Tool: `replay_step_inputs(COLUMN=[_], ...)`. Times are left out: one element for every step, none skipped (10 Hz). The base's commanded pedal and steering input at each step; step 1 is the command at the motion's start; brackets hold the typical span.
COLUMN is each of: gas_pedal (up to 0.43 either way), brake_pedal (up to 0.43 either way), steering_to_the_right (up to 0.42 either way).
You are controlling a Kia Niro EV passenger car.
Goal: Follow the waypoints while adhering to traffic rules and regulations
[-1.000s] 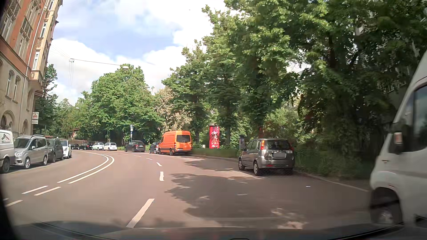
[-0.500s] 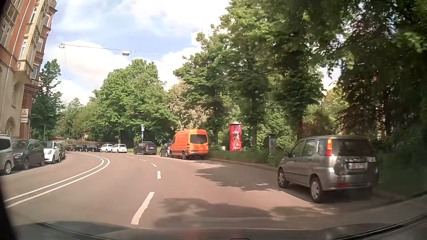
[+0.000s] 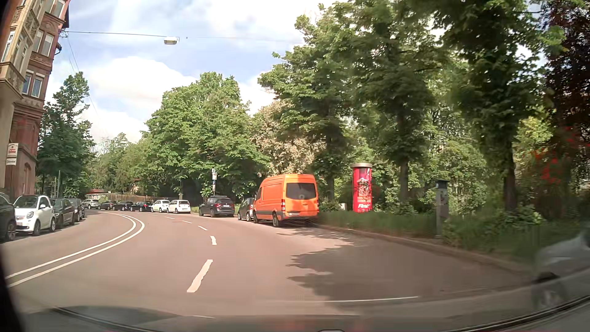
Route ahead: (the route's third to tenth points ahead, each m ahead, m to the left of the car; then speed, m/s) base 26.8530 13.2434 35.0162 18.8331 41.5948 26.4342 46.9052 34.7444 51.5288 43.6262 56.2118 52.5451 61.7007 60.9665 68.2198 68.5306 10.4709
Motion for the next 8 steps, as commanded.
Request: replay_step_inputs(gas_pedal=[0.150,0.150,0.150,0.150,0.150,0.150,0.150,0.150], brake_pedal=[0.000,0.000,0.000,0.000,0.000,0.000,0.000,0.000], steering_to_the_right=[-0.078,-0.079,-0.080,-0.084,-0.088,-0.091,-0.091,-0.090])
